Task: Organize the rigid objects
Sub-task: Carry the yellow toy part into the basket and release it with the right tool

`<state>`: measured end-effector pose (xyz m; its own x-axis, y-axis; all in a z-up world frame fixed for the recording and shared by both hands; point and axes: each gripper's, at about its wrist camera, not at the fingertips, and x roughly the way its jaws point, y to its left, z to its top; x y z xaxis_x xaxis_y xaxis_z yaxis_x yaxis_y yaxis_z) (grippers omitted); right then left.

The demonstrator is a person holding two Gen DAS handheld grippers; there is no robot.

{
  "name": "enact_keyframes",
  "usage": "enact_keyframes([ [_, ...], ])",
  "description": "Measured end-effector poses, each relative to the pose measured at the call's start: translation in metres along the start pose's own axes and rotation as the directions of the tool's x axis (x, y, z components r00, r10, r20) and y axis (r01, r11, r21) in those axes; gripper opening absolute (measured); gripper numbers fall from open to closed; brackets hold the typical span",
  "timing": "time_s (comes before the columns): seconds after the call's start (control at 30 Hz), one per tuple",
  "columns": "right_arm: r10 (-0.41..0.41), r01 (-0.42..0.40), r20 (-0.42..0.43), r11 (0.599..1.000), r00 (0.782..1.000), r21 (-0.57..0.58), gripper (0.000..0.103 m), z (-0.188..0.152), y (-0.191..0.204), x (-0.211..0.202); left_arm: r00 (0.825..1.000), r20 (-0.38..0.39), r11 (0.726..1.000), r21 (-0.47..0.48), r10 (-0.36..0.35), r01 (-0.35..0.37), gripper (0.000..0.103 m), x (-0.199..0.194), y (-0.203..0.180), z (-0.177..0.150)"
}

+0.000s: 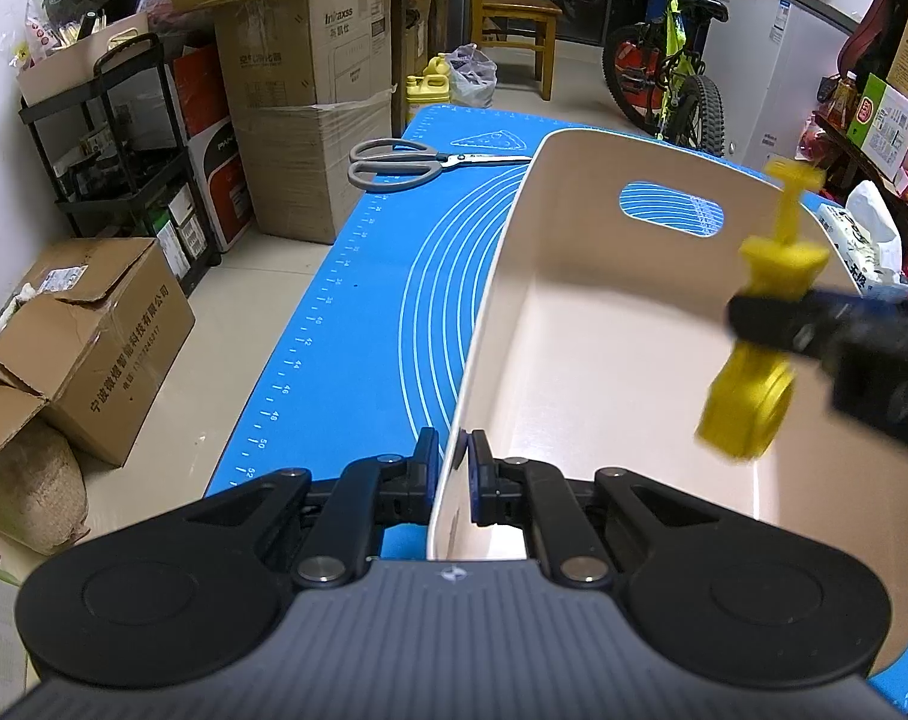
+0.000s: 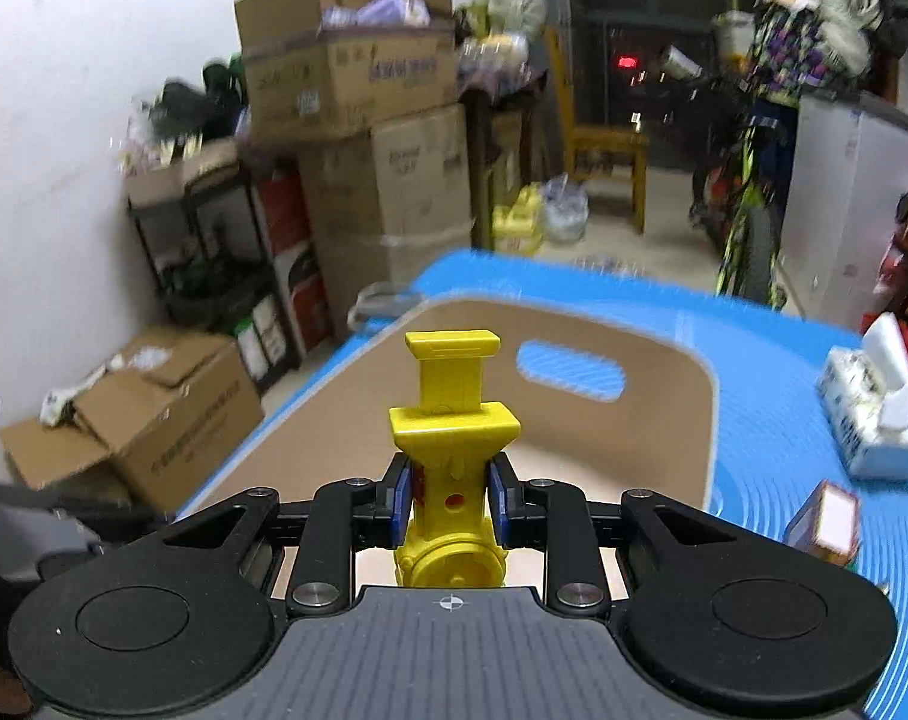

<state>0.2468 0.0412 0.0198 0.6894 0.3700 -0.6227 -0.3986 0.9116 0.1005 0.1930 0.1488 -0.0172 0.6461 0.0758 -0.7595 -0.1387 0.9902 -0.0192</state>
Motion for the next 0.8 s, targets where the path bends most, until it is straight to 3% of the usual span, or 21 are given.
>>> enact_keyframes([
  [0.27,-0.015,0.014,-0.166,1.000,0.986,-0.009,0.034,-0.018,0.003,0.028,1.000,0.000,1.000,0.001,0.001,-0.001,0.012,0.000,-0.001,0.000],
  [0.4,-0.012,0.010,-0.195,1.000,0.981,-0.012,0.035,-0.022,0.005,0.031,1.000,0.001,1.000,0.002,0.001,-0.001,0.012,0.000,0.000,0.000],
  [0.57,0.007,-0.008,-0.125,1.000,0.992,-0.010,0.055,-0.017,0.002,0.015,1.000,-0.001,1.000,0.002,0.002,-0.002,0.012,0.000,-0.001,0.000],
  [0.8,0.002,-0.001,-0.015,1.000,1.000,0.005,0.061,-0.001,-0.012,-0.018,1.000,-0.001,1.000,0.006,-0.002,0.002,0.012,0.001,-0.001,0.001],
])
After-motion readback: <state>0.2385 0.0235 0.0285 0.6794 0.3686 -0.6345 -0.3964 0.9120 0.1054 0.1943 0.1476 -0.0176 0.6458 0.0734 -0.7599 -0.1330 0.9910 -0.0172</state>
